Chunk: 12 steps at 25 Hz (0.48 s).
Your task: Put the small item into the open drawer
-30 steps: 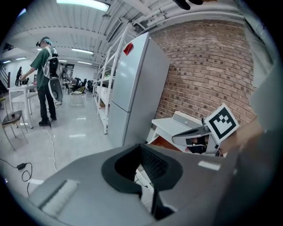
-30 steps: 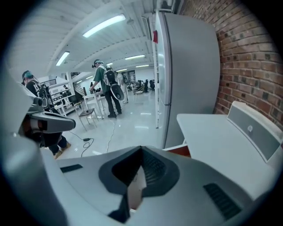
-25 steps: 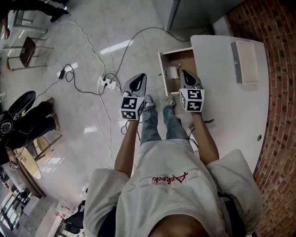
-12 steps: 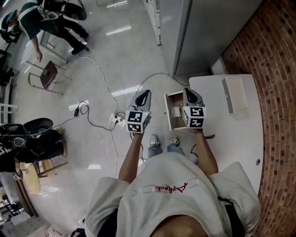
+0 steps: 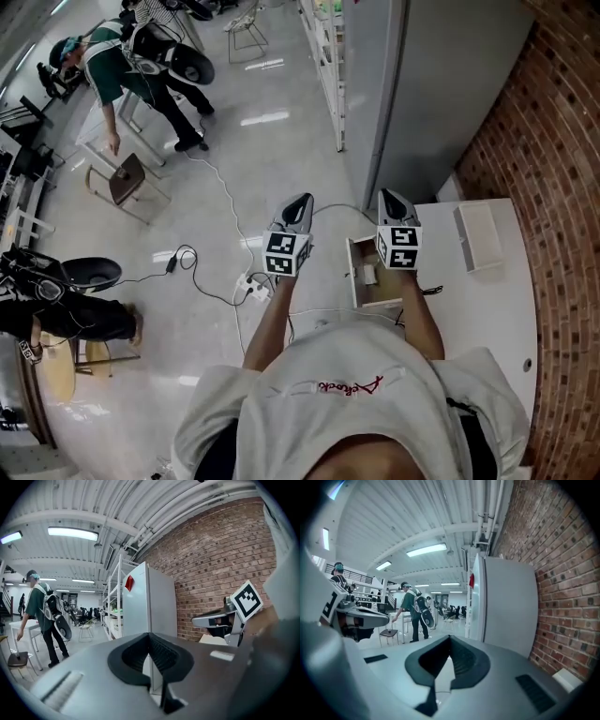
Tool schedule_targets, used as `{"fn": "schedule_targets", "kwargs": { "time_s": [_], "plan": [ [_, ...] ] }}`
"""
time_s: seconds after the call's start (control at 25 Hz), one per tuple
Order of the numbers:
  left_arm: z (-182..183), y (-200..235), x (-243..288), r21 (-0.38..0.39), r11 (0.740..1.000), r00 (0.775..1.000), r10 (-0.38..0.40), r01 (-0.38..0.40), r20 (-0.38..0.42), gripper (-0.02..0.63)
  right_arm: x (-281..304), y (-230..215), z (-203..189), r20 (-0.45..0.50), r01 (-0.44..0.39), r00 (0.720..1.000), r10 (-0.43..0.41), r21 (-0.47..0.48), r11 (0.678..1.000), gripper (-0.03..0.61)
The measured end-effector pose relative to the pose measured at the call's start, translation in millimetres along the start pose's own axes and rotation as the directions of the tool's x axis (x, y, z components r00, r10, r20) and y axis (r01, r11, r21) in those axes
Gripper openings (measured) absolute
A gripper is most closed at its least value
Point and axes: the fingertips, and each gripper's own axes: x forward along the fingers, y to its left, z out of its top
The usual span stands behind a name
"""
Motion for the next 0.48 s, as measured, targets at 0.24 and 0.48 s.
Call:
{"fn": "schedule_targets", "kwargs": {
  "time_s": [0.24,0.48],
  "plan": [
    [27.8,15.2,1.1,0.031,0.999,0.998,0.015,-0.017,0.056,0.009,4.5,5.5,24.4,0.052,-0.002,0.999,0.004,-0.043,0.999,0.012],
    [33.3,23.8,-5.8,0.028,0.999,0.997,0.025,-0.027,0.075,0.009,0.6,12.5,25.8,0.055,0.003,0.998,0.000,-0.044,0.999,0.012]
  ]
}}
